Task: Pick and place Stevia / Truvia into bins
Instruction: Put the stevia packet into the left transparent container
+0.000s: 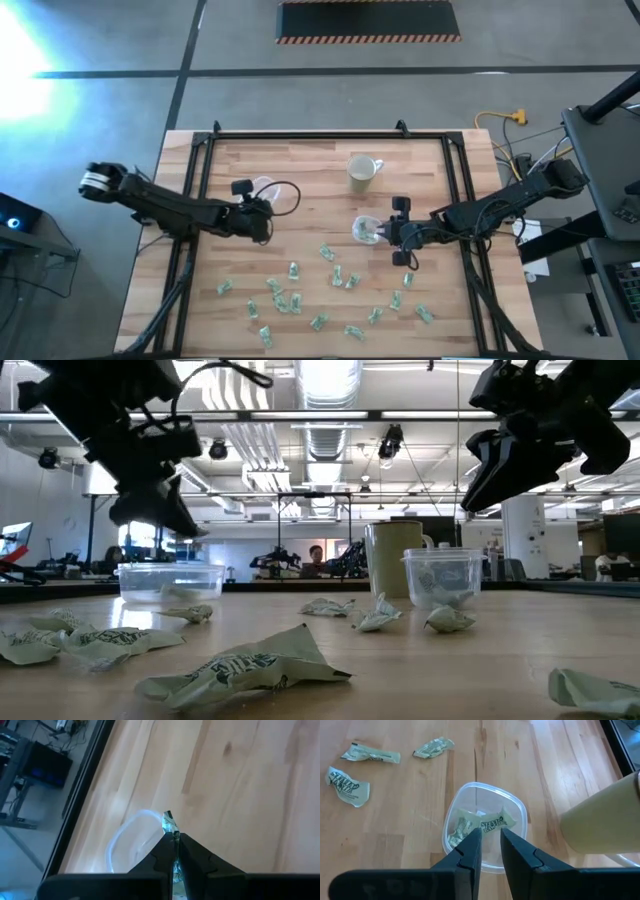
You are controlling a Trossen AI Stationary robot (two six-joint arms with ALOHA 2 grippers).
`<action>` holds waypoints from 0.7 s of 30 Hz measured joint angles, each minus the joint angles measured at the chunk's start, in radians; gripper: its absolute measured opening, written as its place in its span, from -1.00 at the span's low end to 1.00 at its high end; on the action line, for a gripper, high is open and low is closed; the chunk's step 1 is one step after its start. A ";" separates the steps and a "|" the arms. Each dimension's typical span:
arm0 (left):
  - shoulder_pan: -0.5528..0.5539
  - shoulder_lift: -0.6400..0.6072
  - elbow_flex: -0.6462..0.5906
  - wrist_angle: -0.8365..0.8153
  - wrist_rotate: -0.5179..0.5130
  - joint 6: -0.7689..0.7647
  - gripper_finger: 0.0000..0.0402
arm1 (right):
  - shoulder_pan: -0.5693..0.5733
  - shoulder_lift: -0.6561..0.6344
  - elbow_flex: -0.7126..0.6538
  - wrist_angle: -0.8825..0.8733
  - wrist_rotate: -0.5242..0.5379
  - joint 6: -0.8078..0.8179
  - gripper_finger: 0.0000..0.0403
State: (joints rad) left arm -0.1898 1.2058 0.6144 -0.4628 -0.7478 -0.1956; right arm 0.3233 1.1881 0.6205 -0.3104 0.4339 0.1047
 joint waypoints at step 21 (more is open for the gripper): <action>0.000 -0.048 -0.064 -0.004 -0.021 -0.008 -0.93 | 0.000 0.000 0.000 0.004 0.000 0.000 -0.70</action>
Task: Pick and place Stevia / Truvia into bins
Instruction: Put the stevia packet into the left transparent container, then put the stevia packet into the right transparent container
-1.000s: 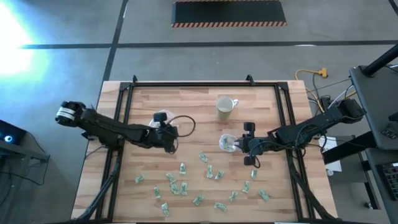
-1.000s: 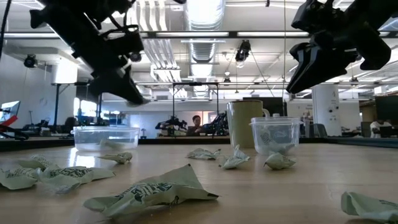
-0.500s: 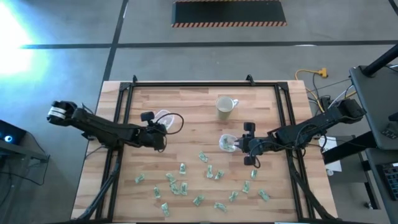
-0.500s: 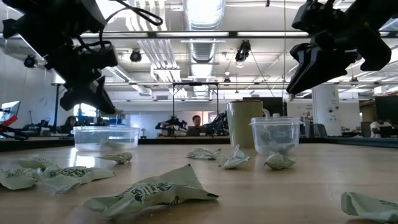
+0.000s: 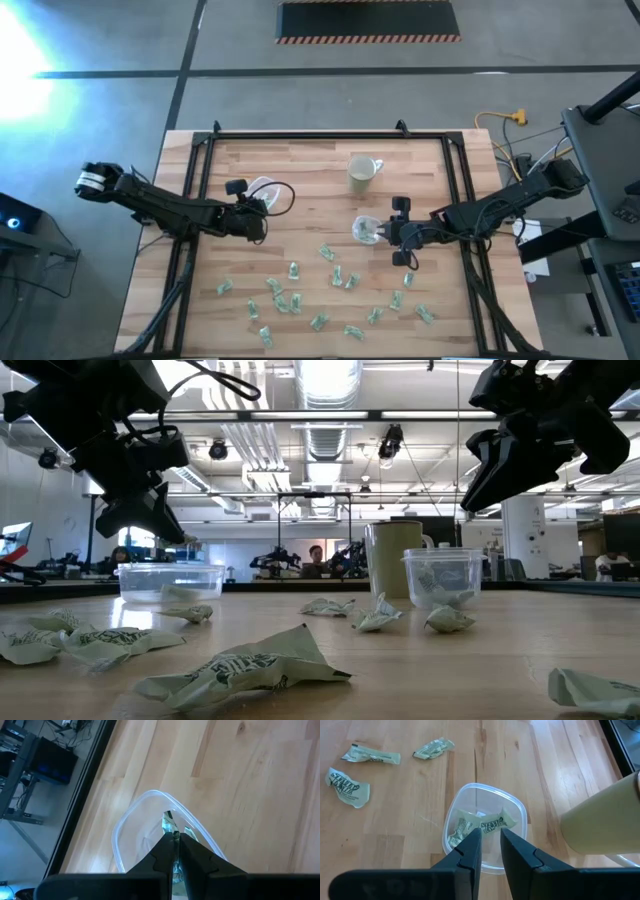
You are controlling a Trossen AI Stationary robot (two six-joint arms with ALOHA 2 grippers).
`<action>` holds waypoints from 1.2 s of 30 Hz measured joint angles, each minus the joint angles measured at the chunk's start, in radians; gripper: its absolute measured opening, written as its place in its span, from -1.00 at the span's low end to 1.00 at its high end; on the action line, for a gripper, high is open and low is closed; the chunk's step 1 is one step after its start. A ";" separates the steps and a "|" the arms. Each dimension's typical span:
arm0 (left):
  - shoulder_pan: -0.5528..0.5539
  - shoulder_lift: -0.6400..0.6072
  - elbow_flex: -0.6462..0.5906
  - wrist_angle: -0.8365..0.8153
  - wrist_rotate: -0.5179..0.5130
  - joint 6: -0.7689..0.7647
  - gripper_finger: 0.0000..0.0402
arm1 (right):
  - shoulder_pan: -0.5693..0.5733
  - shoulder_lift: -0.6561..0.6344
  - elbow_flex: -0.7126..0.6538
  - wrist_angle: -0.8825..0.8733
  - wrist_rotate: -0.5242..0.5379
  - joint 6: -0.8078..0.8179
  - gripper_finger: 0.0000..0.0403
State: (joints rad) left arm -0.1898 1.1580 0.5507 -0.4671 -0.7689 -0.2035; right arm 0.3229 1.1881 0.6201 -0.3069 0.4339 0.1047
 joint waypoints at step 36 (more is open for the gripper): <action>-0.001 -0.001 0.016 -0.039 0.009 -0.030 -0.38 | 0.268 -0.001 -0.009 -0.142 -0.388 0.478 -0.70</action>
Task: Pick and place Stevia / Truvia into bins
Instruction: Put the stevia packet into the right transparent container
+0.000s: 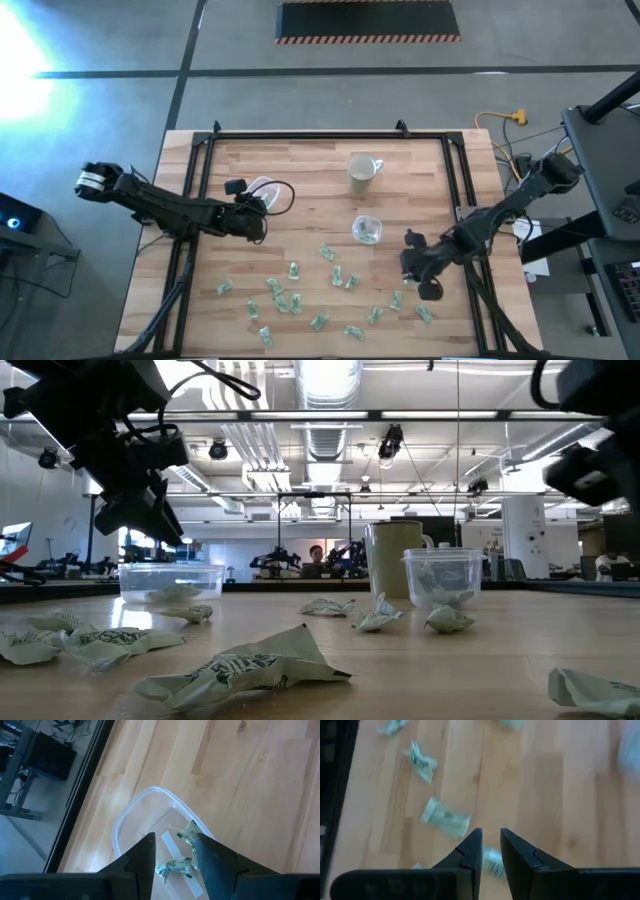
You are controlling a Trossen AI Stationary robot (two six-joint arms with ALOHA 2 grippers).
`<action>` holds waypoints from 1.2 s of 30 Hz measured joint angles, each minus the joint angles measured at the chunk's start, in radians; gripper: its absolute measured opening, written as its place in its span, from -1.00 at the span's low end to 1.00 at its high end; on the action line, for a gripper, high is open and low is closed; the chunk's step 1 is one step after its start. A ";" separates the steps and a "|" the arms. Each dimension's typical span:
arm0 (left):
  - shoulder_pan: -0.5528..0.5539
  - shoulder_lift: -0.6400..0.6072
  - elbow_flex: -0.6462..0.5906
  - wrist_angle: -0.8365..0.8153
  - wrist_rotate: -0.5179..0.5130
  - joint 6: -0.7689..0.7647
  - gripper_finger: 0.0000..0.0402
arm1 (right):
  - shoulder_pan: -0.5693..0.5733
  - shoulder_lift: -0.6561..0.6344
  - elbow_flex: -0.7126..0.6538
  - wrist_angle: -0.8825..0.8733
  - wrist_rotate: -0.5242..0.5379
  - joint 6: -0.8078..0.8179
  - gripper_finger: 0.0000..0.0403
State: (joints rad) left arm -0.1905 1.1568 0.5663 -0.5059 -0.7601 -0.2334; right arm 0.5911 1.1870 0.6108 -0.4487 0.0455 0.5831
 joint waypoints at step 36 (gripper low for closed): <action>0.000 0.000 0.000 0.000 0.000 -0.025 -0.38 | 0.088 0.009 -0.179 0.105 0.112 0.353 -0.18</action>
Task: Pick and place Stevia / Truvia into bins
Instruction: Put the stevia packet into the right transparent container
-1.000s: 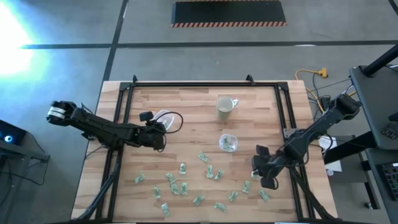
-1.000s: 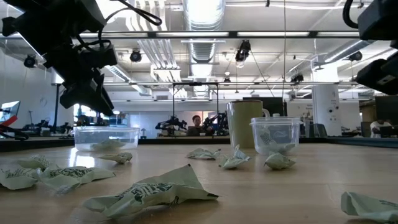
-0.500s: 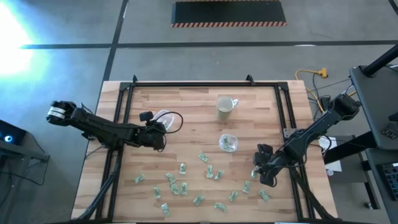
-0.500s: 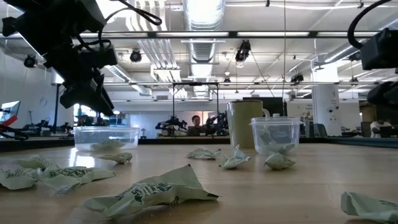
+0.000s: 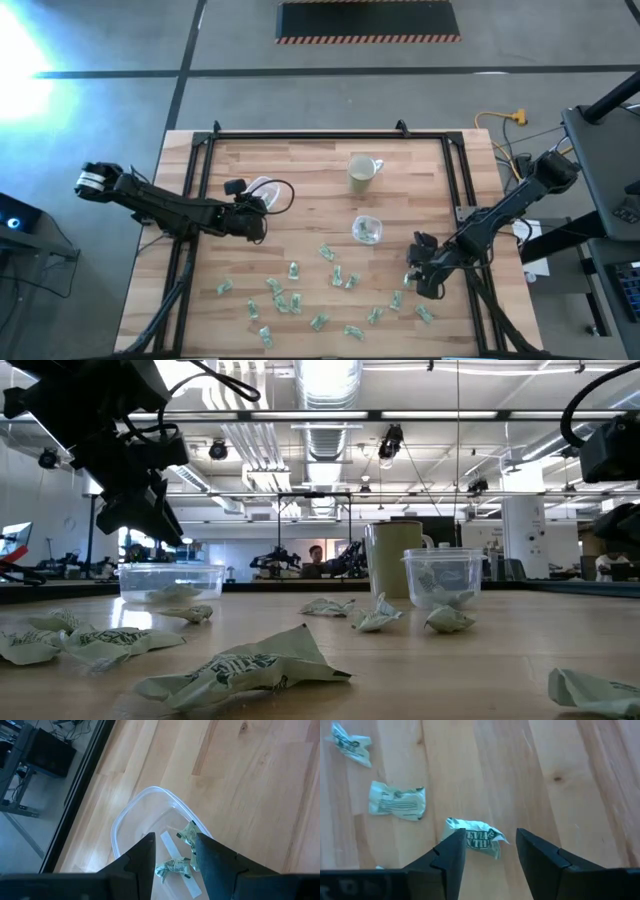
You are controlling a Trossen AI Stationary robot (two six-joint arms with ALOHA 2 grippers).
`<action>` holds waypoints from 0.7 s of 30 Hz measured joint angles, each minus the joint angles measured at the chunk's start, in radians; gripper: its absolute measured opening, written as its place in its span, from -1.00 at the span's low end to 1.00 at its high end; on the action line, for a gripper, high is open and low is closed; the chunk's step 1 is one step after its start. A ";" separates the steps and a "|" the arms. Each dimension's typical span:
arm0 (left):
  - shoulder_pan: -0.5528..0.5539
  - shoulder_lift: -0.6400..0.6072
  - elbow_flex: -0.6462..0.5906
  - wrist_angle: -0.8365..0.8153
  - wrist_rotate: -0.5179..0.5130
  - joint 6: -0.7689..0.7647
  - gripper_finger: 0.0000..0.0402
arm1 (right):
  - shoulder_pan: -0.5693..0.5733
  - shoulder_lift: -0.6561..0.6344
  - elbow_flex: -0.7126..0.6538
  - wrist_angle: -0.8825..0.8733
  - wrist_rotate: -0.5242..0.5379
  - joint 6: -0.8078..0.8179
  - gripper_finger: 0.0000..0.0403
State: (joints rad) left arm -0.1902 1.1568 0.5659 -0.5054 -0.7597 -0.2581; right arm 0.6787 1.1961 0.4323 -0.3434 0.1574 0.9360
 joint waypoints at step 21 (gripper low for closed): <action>0.000 0.000 0.000 0.000 0.001 -0.002 -0.38 | 0.043 0.082 -0.013 0.033 0.027 -0.039 -0.55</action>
State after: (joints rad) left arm -0.1905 1.1572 0.5655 -0.5056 -0.7589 -0.2600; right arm 0.7219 1.2778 0.4193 -0.3100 0.1840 0.8967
